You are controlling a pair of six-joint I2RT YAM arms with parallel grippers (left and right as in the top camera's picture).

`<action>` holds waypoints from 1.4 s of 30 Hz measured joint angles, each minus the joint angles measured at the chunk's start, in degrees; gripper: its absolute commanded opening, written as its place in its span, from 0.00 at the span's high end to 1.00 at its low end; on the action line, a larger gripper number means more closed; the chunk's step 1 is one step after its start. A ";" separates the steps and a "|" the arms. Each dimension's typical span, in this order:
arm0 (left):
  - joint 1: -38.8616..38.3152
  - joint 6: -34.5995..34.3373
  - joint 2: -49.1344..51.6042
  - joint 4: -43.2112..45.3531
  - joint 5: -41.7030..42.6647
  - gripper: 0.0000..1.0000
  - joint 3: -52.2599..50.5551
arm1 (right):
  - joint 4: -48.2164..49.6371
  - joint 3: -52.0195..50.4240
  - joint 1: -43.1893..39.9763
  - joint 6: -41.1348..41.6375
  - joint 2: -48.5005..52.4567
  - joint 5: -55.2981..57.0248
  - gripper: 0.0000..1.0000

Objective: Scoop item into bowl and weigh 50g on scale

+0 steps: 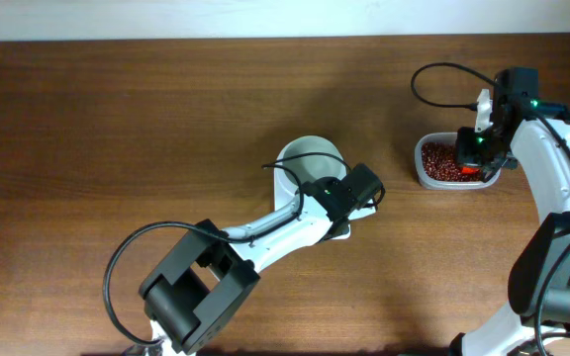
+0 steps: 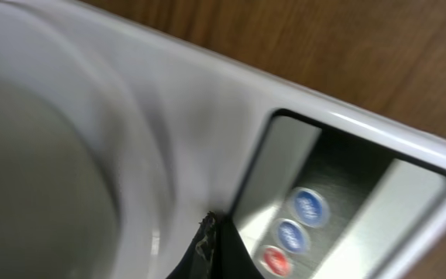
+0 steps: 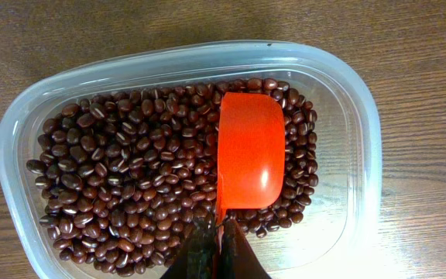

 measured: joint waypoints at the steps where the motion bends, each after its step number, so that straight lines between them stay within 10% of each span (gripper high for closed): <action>1: 0.09 -0.28 0.35 0.70 -1.86 1.00 0.17 | 0.00 0.00 0.00 -0.02 0.00 0.00 0.96; 9: -0.57 -1.40 1.44 -4.79 -3.02 1.00 3.58 | 0.00 0.00 0.00 0.02 0.00 0.00 0.96; 20: 1.31 -1.46 -13.73 -13.53 17.31 1.00 7.58 | 0.00 0.00 0.00 0.00 0.00 0.00 0.96; 33: 44.24 -3.15 -25.40 5.57 34.16 1.00 8.41 | 0.44 0.00 0.00 0.00 0.00 0.00 0.96; 36: 44.28 -3.58 -25.40 4.72 35.45 1.00 8.41 | 0.44 0.00 0.00 0.13 0.00 -0.02 0.74; 40: 42.38 -5.62 -25.40 1.20 36.11 1.00 8.41 | 0.24 0.00 0.00 0.04 0.00 -0.20 0.01; 42: 41.51 -7.17 -25.40 -3.06 36.46 1.00 8.46 | 0.44 0.00 0.00 0.15 0.00 -0.17 0.01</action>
